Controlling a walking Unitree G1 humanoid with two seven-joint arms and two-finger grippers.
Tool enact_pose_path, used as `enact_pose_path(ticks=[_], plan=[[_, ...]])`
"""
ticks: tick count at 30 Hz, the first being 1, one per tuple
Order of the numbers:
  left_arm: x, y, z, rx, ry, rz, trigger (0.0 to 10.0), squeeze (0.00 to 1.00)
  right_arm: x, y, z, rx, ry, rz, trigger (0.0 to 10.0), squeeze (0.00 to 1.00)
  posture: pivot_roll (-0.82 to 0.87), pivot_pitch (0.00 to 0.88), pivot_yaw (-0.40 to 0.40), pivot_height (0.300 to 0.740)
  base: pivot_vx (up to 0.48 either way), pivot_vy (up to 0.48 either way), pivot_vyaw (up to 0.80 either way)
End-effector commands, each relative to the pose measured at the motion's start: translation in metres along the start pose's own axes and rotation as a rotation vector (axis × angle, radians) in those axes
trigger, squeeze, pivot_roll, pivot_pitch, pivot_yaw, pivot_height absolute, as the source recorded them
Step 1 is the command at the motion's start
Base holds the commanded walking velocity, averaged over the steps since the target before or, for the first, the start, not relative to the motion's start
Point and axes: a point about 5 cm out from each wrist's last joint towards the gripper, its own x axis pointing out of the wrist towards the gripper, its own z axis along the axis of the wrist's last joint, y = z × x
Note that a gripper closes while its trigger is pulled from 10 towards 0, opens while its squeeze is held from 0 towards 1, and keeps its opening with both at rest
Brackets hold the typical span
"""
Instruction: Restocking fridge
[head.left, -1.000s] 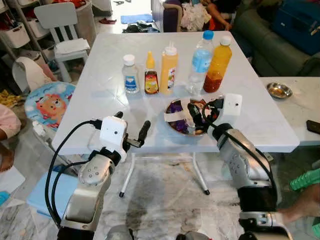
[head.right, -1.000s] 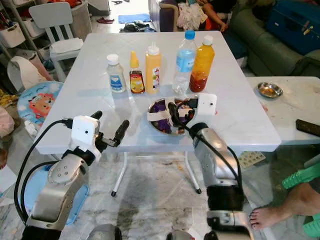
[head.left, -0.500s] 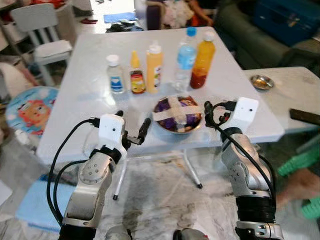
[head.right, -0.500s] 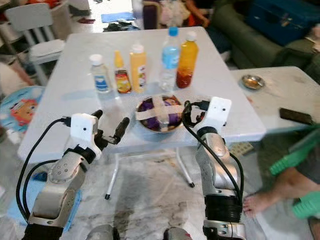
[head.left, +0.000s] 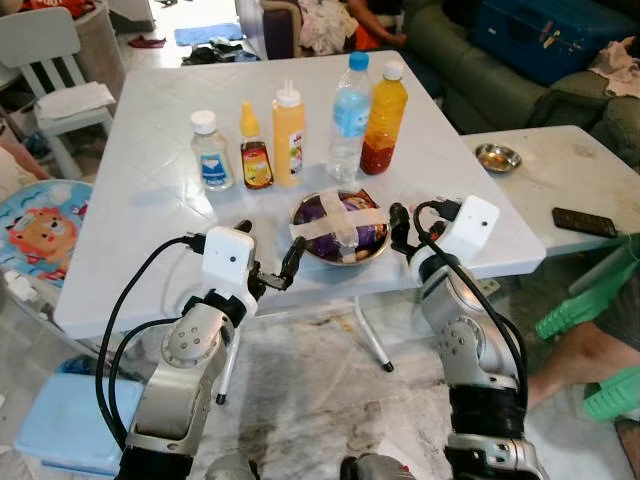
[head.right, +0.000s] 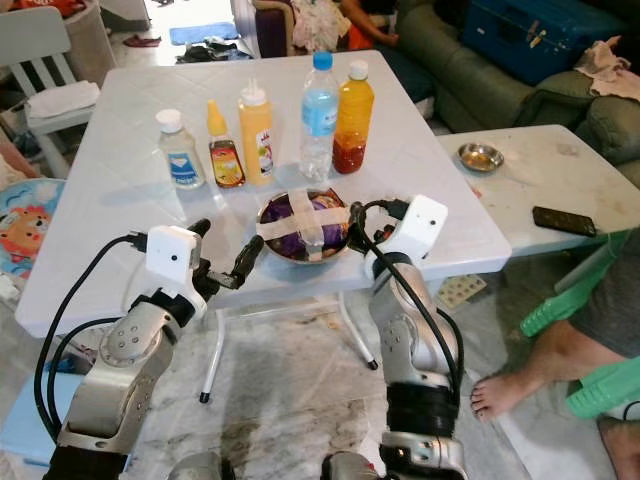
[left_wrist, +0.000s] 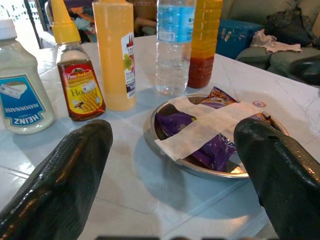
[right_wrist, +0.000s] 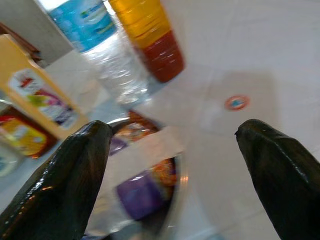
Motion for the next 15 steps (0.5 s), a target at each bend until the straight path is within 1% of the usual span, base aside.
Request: enact_pose_path(ticks=[1,4,9,12,15], plan=[[0.000,0.000,-0.001,0.016,0.007,-0.016,10.0,0.00,0.003,0.001,-0.003,0.025,0.026,-0.010,10.0,0.00,0.03,0.000,-0.003,0.740,0.000,0.000,0.00],[-0.002,-0.001,0.000,0.022,0.006,-0.022,10.0,0.00,0.004,0.006,-0.010,0.070,0.055,-0.026,10.0,0.00,0.04,0.000,-0.003,0.740,0.000,0.000,0.00],[-0.002,-0.001,0.000,0.026,0.005,-0.028,10.0,0.00,0.002,0.007,-0.016,0.107,0.085,-0.052,10.0,0.00,0.04,0.000,-0.001,0.740,0.000,0.000,0.00],[-0.002,-0.001,0.000,0.028,0.005,-0.032,10.0,0.00,0.001,0.006,-0.019,0.146,0.104,-0.078,10.0,0.00,0.04,0.000,0.000,0.740,0.000,0.000,0.00],[-0.002,-0.003,0.000,0.030,0.002,-0.041,10.0,0.00,0.001,0.011,-0.023,0.210,0.130,-0.062,10.0,0.00,0.04,0.000,0.002,0.740,0.000,0.000,0.00]])
